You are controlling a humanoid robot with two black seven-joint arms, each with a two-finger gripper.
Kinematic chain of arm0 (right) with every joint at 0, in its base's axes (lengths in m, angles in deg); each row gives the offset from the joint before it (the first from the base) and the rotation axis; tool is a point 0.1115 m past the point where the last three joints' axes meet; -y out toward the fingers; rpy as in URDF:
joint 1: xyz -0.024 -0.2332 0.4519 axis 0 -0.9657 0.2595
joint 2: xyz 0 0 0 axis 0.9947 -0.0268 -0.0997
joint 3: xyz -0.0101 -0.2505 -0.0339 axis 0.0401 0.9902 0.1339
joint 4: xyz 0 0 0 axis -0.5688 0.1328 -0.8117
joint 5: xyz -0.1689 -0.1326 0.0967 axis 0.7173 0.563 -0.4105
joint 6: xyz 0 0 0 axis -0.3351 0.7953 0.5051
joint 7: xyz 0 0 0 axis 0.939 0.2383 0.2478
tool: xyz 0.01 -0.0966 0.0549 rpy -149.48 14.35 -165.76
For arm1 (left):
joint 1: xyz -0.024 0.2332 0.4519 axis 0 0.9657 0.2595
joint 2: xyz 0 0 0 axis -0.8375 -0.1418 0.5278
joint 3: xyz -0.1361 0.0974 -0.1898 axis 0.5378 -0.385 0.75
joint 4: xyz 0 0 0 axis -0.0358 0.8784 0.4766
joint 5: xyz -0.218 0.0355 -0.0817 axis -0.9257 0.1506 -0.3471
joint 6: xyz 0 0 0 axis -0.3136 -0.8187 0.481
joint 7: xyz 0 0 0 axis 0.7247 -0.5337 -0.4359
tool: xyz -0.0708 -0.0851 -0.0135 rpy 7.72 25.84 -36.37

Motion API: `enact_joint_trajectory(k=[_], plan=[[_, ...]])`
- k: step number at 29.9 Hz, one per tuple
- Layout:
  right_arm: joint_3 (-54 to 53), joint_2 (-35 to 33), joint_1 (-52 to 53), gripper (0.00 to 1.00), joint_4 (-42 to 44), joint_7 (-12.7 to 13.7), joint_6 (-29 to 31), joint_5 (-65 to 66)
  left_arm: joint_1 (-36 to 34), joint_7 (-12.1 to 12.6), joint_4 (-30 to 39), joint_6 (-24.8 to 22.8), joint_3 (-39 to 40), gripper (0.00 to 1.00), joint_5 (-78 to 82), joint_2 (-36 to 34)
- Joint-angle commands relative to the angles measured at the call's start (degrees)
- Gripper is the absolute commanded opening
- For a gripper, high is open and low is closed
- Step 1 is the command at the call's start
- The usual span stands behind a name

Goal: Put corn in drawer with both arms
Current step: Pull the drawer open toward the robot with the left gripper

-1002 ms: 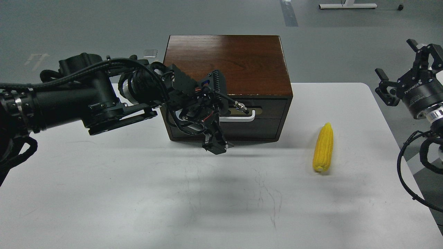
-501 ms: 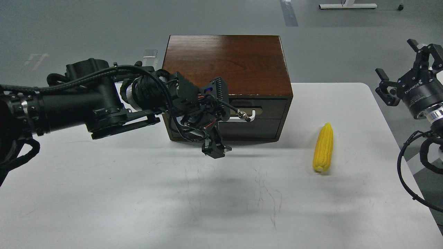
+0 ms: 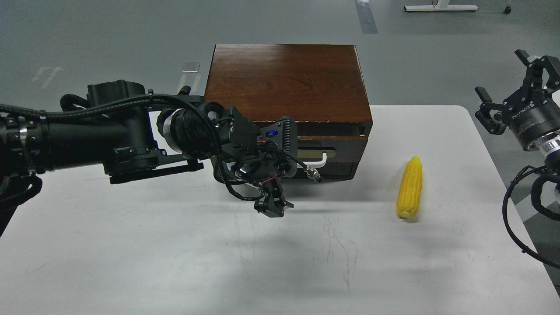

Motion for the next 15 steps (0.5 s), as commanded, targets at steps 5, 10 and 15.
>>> enact_joint_trajectory(k=[5,10,15], plan=[[0.00,-0.08,0.00,1.00,0.22,0.00,0.00,0.00,-1.89,-0.03,3.67,0.01,0.07,0.98,-0.02,-0.20],[0.00,-0.08,0.00,1.00,0.22,0.00,0.00,0.00,-2.69,-0.03,5.16,0.01,-0.01,0.98,-0.04,-0.29],[0.00,-0.08,0.00,1.00,0.22,0.00,0.00,0.00,-4.35,-0.03,5.95,0.01,0.51,0.98,-0.21,-1.51]])
